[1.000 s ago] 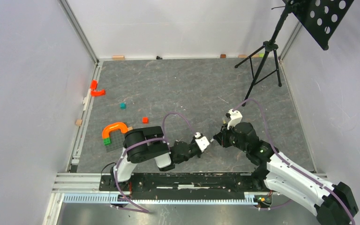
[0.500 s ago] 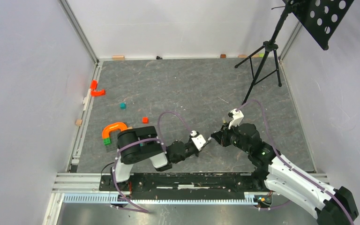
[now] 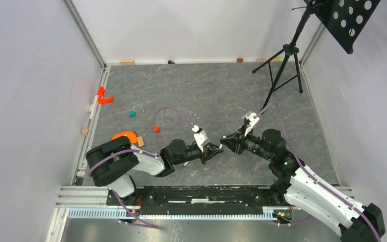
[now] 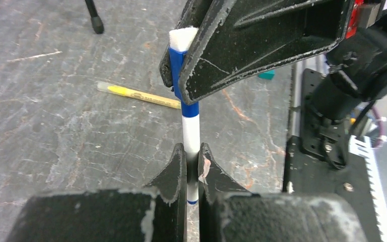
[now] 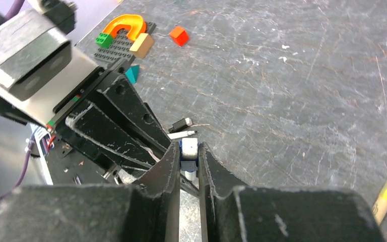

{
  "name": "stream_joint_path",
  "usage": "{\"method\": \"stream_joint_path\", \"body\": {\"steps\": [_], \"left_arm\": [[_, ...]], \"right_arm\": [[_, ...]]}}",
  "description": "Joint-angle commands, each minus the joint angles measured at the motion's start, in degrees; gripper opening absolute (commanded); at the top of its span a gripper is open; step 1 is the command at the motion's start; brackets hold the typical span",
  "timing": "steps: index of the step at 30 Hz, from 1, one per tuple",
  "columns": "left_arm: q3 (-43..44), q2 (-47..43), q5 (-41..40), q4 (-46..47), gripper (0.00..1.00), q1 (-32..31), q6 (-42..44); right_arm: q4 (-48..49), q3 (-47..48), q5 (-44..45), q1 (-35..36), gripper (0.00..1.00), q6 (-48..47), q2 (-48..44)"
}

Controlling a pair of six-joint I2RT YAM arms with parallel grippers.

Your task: Insert the pens into the pen caps

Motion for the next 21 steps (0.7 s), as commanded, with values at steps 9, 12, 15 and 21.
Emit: {"method": "stream_joint_path", "body": {"steps": [9, 12, 15, 21], "left_arm": [[9.6, -4.1, 31.0, 12.7, 0.02, 8.0, -25.6], [10.9, -1.4, 35.5, 19.9, 0.02, 9.4, -33.0], [12.5, -0.9, 37.5, 19.9, 0.02, 9.6, -34.4], [10.8, -1.3, 36.1, 18.3, 0.02, 10.0, -32.3]], "right_arm": [[-1.3, 0.6, -25.1, 2.5, 0.00, -8.4, 1.2], [-0.3, -0.2, -25.9, 2.6, 0.00, -7.7, 0.7], [-0.5, 0.1, -26.1, 2.7, 0.00, -7.4, 0.1], [-6.3, 2.7, -16.2, 2.7, 0.01, -8.9, -2.7]]}}
